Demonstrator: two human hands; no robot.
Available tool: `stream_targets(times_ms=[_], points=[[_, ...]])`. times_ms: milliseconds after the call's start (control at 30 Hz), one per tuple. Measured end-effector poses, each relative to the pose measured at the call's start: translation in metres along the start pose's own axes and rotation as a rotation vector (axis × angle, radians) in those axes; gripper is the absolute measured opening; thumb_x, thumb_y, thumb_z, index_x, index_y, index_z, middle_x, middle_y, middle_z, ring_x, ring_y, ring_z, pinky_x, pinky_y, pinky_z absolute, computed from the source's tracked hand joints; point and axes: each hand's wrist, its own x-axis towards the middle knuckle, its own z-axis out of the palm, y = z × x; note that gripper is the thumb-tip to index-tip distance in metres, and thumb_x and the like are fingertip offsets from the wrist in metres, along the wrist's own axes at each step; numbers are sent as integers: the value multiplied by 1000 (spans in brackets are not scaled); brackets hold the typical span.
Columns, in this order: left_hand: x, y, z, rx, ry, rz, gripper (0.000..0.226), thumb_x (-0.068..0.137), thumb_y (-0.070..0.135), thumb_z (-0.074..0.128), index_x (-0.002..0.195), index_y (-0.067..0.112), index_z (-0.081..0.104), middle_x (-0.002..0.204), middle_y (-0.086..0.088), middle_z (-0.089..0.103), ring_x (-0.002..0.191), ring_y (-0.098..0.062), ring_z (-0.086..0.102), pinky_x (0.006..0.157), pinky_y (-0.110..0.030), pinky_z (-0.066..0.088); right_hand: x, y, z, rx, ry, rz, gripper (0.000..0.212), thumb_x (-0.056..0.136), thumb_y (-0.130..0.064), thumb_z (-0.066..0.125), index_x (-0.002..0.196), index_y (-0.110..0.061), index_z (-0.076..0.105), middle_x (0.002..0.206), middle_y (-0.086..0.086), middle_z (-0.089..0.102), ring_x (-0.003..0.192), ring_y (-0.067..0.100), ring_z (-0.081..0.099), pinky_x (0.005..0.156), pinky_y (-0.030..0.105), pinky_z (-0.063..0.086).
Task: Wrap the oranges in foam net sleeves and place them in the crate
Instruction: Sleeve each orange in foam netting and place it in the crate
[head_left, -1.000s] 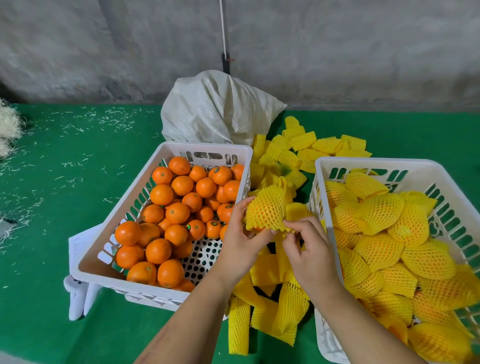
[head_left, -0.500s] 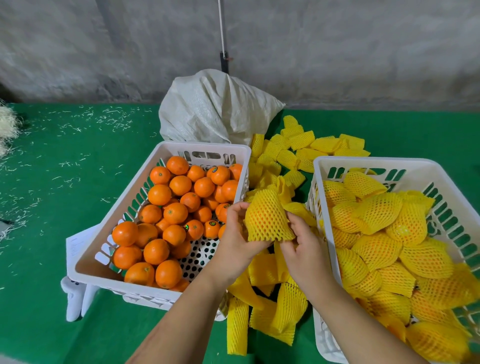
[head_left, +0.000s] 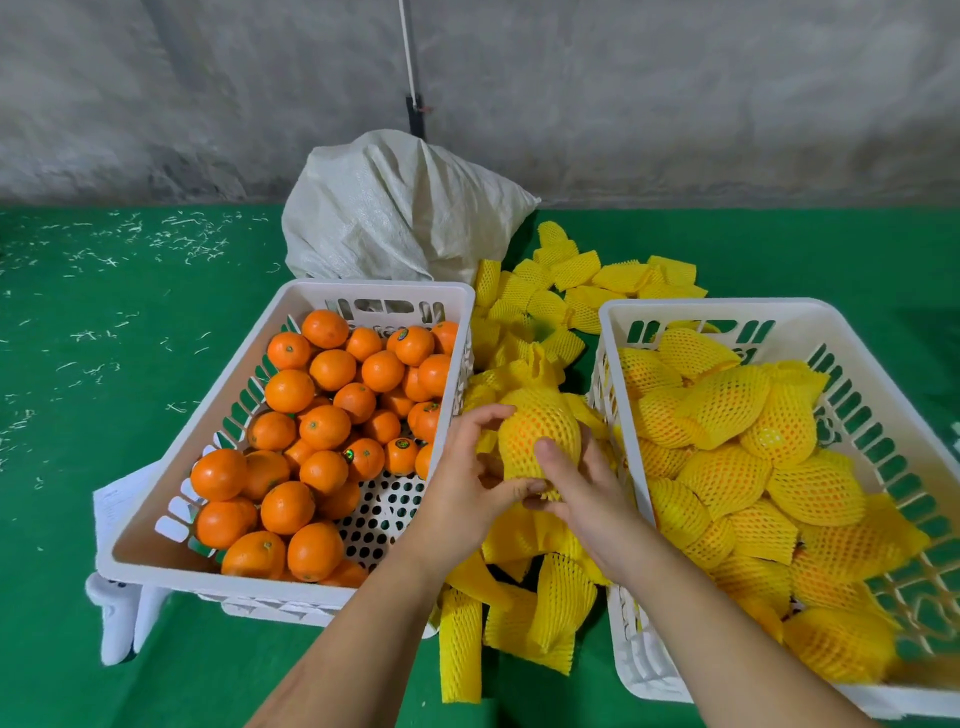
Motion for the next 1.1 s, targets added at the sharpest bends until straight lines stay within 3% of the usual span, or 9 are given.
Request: stream_targets(times_ms=[133,233,333,500,700,767,867,1000,1100], points=[[-1,-3,2,25,-39,-17,68,91,7,76,142,44,48,135,4,51,92,-22,69,73,-36,61,4,2,-2,86,4,35,92,57,-61,94,136,-49,49,139,-2,61,120,20,67,95,47,59],[-2,2,3,-25,15,-30,57,90,8,72,136,34,52,115,9,57,75,-17,65,64,-41,59,3,2,-3,266,-100,2,86,73,-35,93,144,-40,44,137,5,64,123,26,66,95,45,58],[-5,4,2,-54,56,-40,42,96,15,74,130,30,55,103,5,62,71,-32,63,66,-50,57,7,-5,-8,358,76,-136,84,75,-20,88,145,-32,44,127,7,67,114,24,68,87,34,57],[-5,10,-5,-207,200,-47,30,106,10,59,133,22,54,106,1,64,82,-17,66,78,-24,56,10,-13,-32,763,296,-175,72,90,-19,72,153,-23,37,140,0,60,133,28,57,94,36,57],[0,4,-9,-265,252,-59,25,108,12,57,131,22,59,104,-5,63,84,-18,63,81,-29,56,9,-2,-12,-137,202,-55,34,88,-43,69,122,-41,67,128,-10,69,109,12,69,84,27,54],[2,2,-11,-387,282,-89,23,106,15,60,129,21,61,99,-1,62,81,-19,60,78,-30,56,11,7,-9,-533,170,-19,28,96,-37,63,124,-41,63,132,-11,63,114,12,63,85,25,50],[8,-5,-24,-474,338,-139,23,104,21,64,126,20,63,98,-6,61,79,-18,59,76,-30,58,7,28,-7,-1133,-68,133,34,100,-40,57,134,-36,56,159,-1,34,142,26,38,109,44,39],[17,-35,-67,177,352,-145,24,108,32,58,131,25,60,114,11,67,102,-9,68,86,-37,61,3,43,-5,-1440,-255,313,32,100,-39,55,132,-39,57,170,9,-16,154,38,-16,123,58,6],[13,-63,-84,650,44,-473,78,101,37,68,163,27,22,156,-10,37,143,-35,41,110,-49,43,7,40,-5,-1528,-158,379,42,100,-47,52,142,-40,51,166,12,-30,151,41,-26,123,56,-2]])
